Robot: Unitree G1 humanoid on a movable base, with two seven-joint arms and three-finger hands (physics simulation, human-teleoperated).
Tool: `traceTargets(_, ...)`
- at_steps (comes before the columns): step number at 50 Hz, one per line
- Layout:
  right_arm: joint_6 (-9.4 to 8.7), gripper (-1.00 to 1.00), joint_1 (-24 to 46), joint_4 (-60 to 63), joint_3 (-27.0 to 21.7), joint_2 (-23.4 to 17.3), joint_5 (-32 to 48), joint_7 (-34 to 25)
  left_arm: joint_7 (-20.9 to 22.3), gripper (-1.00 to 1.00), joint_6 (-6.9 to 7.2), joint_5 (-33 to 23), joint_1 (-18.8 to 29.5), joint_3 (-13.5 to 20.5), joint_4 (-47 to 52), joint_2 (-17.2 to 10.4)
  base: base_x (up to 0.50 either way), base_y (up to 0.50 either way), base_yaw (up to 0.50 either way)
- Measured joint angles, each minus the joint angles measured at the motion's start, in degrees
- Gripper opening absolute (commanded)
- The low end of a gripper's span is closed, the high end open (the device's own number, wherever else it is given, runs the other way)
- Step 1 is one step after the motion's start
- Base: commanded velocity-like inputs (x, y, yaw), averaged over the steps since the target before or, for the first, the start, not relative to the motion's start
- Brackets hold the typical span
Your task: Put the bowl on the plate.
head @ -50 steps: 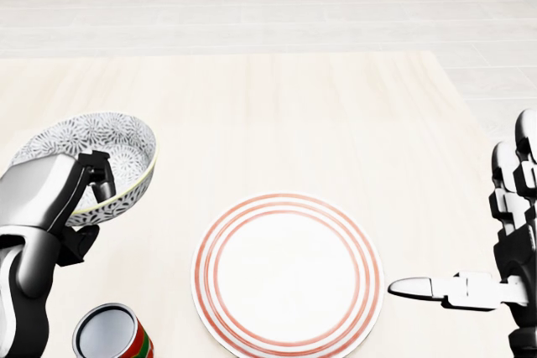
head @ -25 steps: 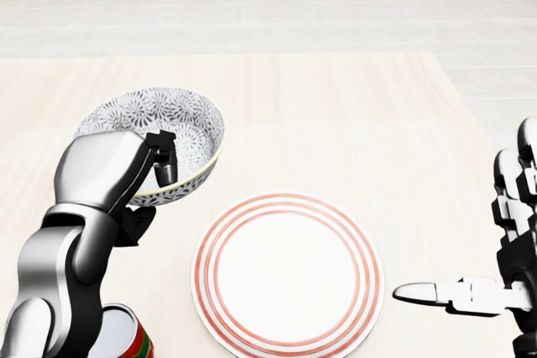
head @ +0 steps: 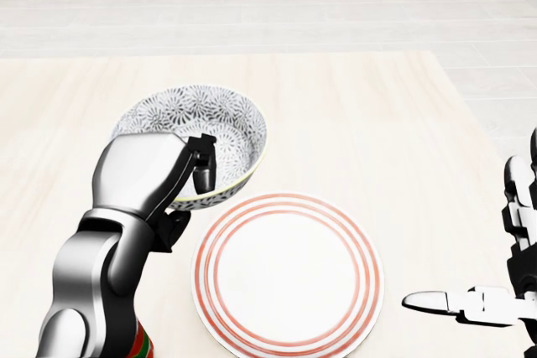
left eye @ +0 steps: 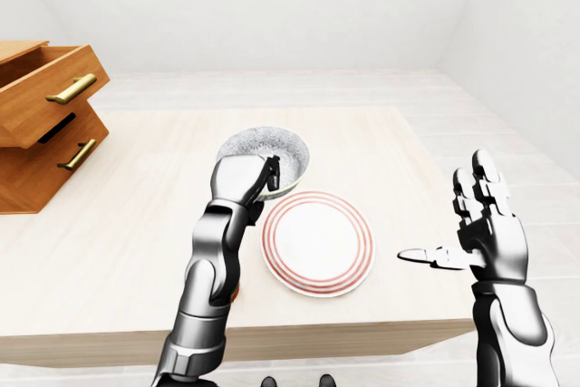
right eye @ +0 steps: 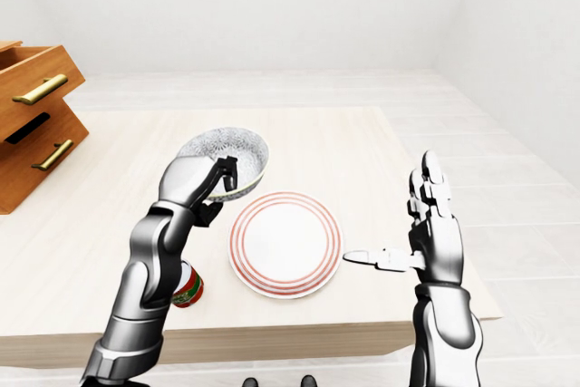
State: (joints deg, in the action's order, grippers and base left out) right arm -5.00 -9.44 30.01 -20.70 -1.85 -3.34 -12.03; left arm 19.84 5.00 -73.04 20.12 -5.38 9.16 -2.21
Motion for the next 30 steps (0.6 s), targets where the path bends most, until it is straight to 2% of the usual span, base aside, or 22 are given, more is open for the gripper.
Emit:
traceTargets(15, 0.00, 1.00, -0.5, 0.5, -0.5, 0.3, 0.2, -0.6, 1.6, -1.00, 0.00, -2.4, -2.3, -3.0, 3.8, 2.9, 0.00, 0.00, 0.00)
traceTargets(30, 0.00, 1.00, -0.2, 0.0, -1.0, 0.3, 0.4, -0.8, 1.3, -1.00, 0.00, -4.2, -4.5, -5.2, 5.2, 4.8, 0.00, 0.00, 0.00)
